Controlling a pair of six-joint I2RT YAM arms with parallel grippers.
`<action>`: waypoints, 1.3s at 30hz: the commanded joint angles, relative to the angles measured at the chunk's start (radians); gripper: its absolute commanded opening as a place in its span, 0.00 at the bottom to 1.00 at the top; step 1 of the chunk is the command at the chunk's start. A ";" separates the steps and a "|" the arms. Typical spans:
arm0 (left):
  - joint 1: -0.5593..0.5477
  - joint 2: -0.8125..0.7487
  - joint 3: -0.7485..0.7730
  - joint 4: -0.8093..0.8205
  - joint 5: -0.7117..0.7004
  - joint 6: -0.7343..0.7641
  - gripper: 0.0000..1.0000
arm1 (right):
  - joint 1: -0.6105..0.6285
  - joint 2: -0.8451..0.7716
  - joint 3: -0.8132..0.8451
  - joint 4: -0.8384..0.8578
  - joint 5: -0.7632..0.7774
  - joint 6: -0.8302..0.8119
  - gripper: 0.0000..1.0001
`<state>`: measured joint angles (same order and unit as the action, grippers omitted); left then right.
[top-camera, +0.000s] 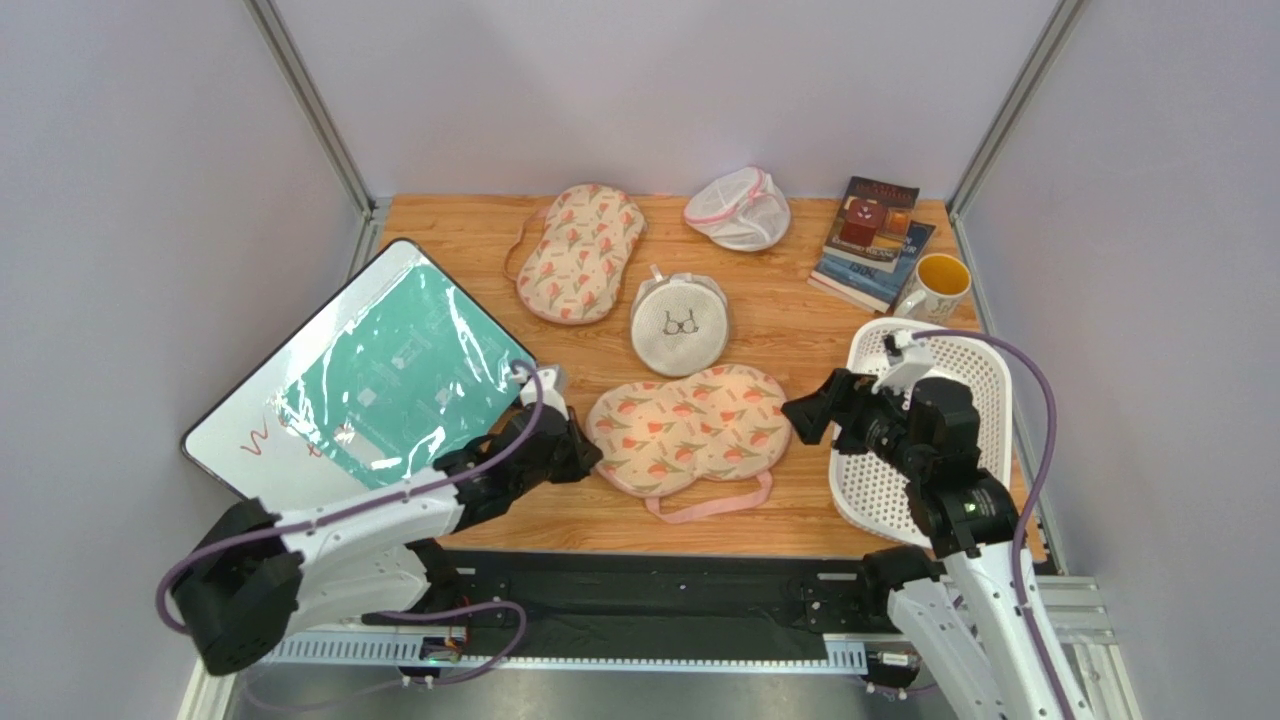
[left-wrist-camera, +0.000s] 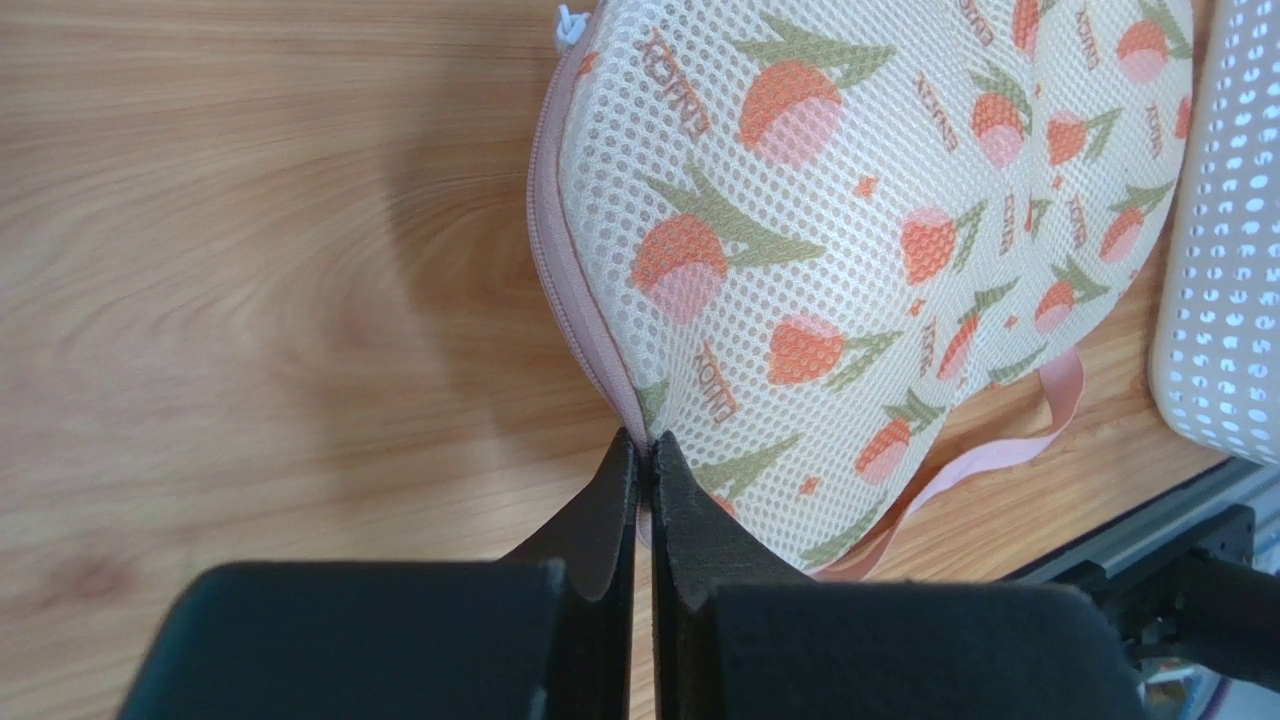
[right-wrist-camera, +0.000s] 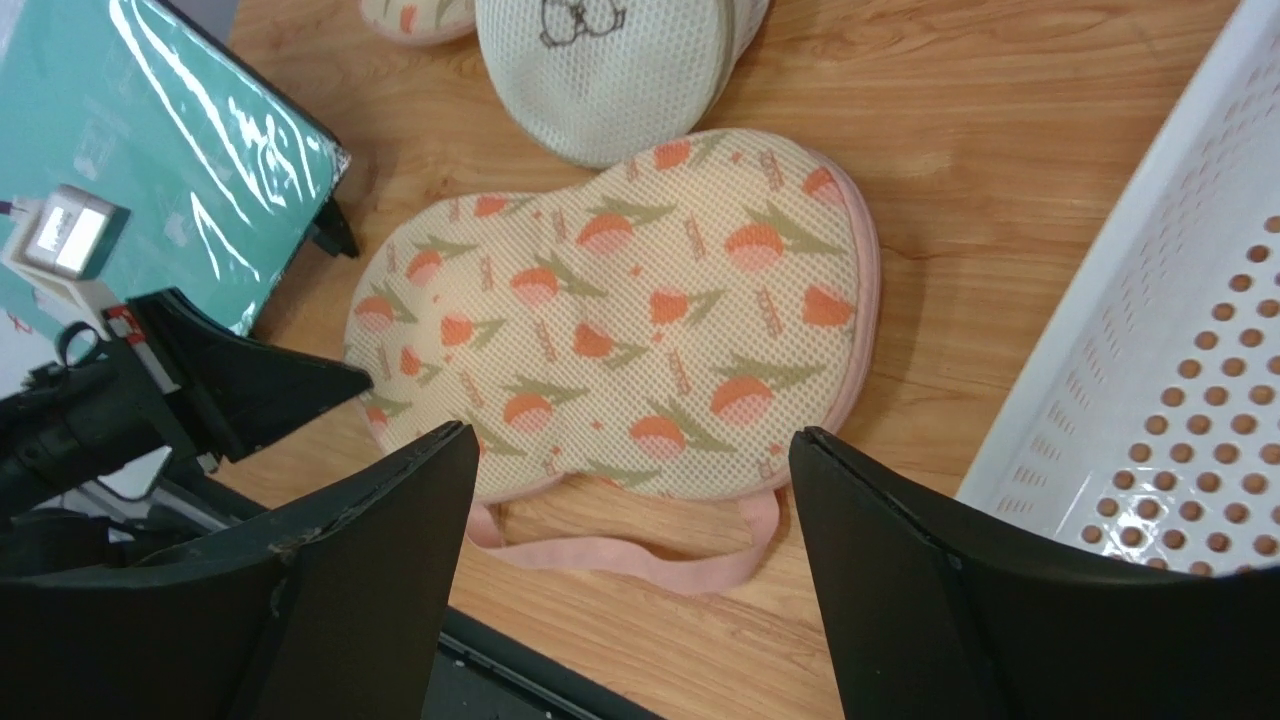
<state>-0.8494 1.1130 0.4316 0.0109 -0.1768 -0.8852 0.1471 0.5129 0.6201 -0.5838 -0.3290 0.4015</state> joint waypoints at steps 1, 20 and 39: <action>-0.004 -0.204 -0.054 -0.126 -0.147 -0.050 0.00 | 0.210 0.061 0.041 0.074 0.134 0.009 0.83; -0.095 -0.334 -0.116 -0.235 -0.173 -0.095 0.00 | 0.626 0.745 0.056 0.463 0.327 0.278 0.87; -0.476 -0.010 0.060 -0.017 -0.182 -0.113 0.00 | 0.497 1.055 0.268 0.449 0.397 0.183 0.87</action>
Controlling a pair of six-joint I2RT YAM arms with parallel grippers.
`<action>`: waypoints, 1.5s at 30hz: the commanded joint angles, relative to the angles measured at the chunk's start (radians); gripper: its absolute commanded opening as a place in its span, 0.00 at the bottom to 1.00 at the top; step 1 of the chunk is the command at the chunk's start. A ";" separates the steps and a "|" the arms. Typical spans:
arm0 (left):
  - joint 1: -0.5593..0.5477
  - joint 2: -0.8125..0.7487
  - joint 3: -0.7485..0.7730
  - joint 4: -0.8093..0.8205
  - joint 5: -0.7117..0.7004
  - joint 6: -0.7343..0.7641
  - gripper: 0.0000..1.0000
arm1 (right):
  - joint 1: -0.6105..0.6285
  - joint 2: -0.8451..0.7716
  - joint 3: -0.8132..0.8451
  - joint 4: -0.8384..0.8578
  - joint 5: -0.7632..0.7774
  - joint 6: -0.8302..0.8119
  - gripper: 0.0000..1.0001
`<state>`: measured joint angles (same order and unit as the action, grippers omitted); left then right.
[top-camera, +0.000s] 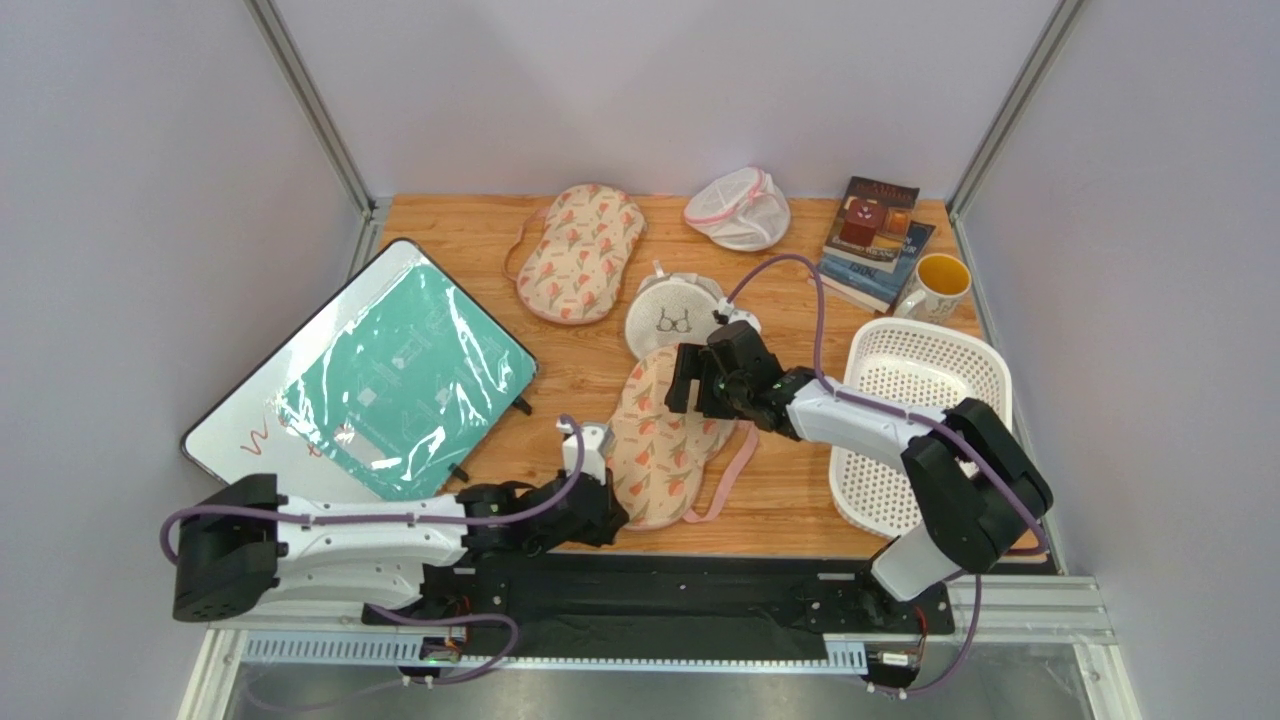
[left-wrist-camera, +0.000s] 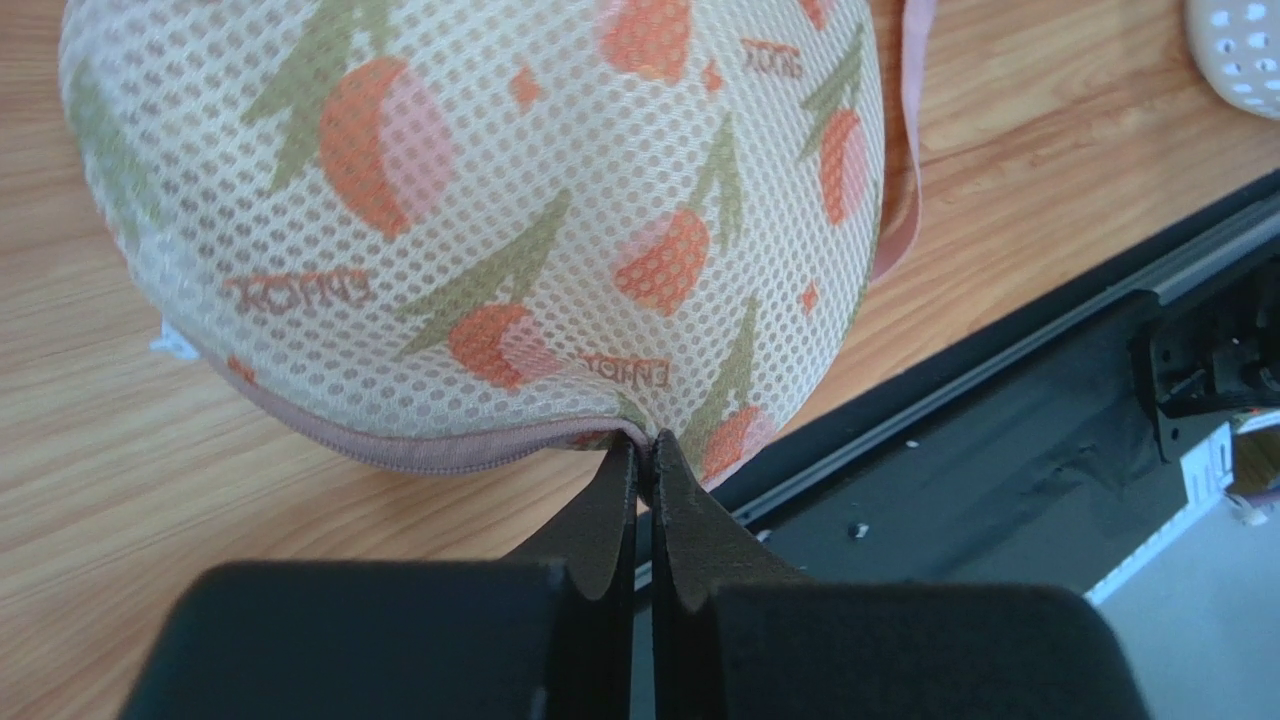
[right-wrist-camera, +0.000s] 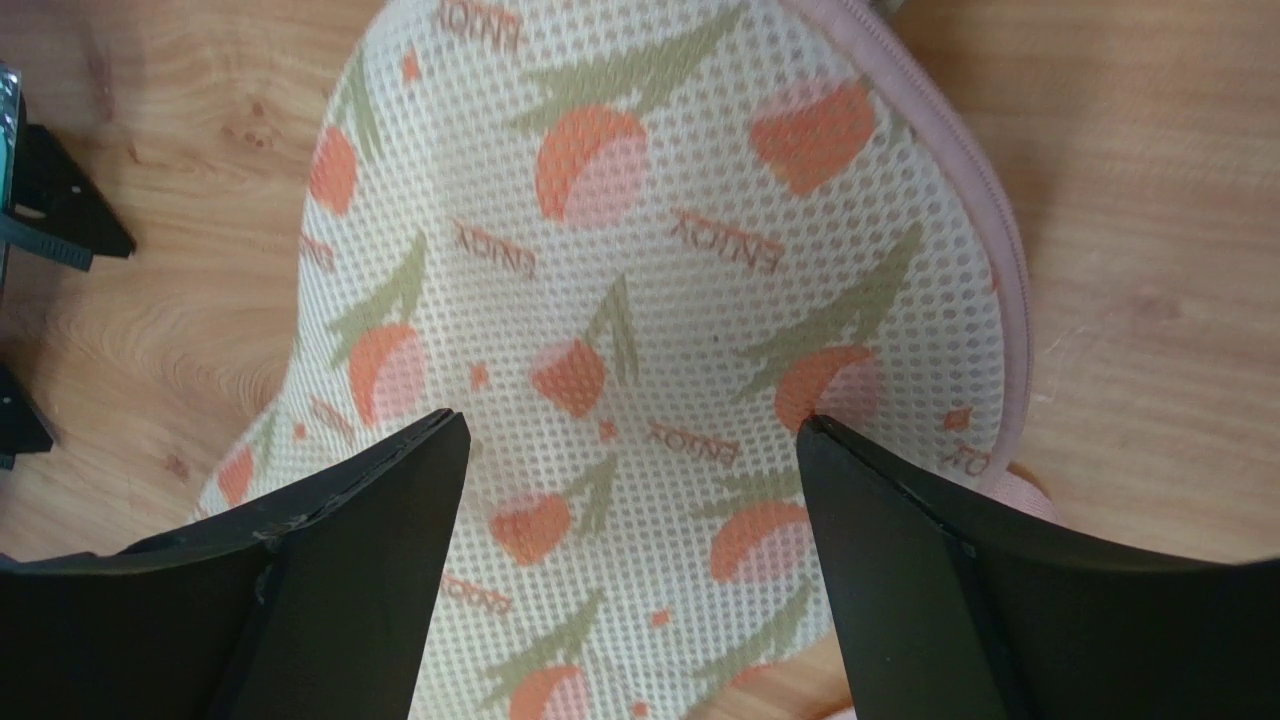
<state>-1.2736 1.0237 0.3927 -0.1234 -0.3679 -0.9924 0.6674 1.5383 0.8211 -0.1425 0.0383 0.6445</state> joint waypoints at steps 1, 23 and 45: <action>-0.058 0.132 0.119 0.143 0.014 -0.002 0.00 | -0.028 0.034 0.073 0.006 0.023 -0.081 0.88; 0.083 -0.253 0.103 -0.151 0.004 0.124 0.98 | 0.096 -0.402 -0.040 -0.244 -0.040 -0.054 0.86; 0.408 0.064 0.041 0.209 0.362 0.196 0.76 | 0.324 -0.350 -0.252 -0.134 0.123 0.129 0.88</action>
<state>-0.8753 1.0645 0.4301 -0.0162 -0.0261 -0.8070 0.9916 1.1759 0.5758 -0.3321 0.1085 0.7574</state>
